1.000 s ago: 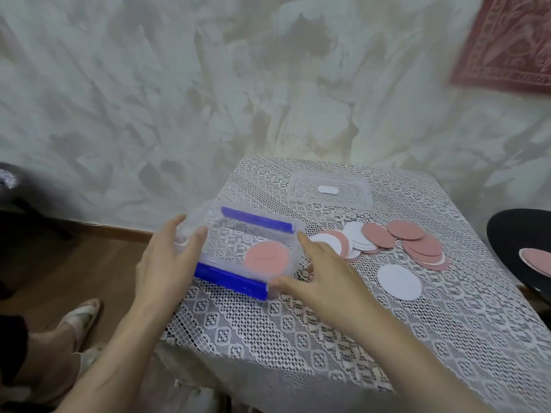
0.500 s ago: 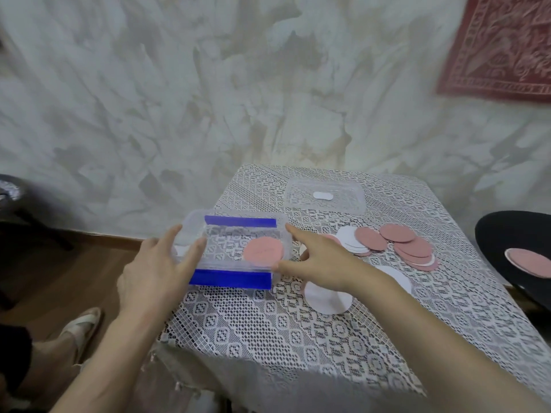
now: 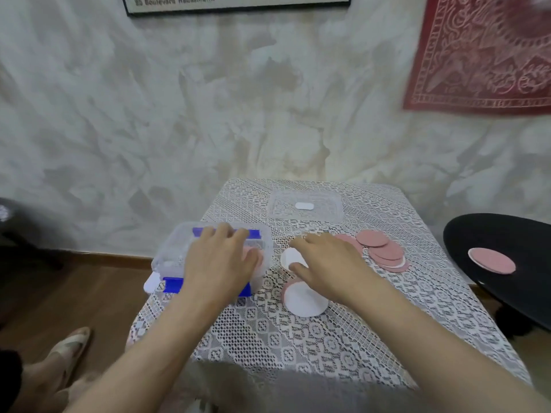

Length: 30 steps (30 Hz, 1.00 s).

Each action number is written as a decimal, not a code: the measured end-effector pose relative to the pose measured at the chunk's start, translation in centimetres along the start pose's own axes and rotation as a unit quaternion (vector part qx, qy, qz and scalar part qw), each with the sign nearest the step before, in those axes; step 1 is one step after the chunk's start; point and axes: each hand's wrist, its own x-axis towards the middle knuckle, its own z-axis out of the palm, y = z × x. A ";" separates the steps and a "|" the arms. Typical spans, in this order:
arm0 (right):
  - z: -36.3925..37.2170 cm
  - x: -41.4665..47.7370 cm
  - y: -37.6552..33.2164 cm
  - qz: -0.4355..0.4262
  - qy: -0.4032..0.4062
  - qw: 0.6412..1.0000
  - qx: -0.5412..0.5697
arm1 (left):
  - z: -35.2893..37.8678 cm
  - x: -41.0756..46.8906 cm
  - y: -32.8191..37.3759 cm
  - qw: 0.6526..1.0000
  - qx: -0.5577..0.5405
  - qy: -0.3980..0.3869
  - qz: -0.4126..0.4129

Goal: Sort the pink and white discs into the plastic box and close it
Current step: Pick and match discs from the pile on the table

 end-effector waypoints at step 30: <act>4.4 -5.9 12.7 0.197 -0.045 0.940 0.274 | 9.7 0.2 12.1 0.969 -0.110 -0.100 0.199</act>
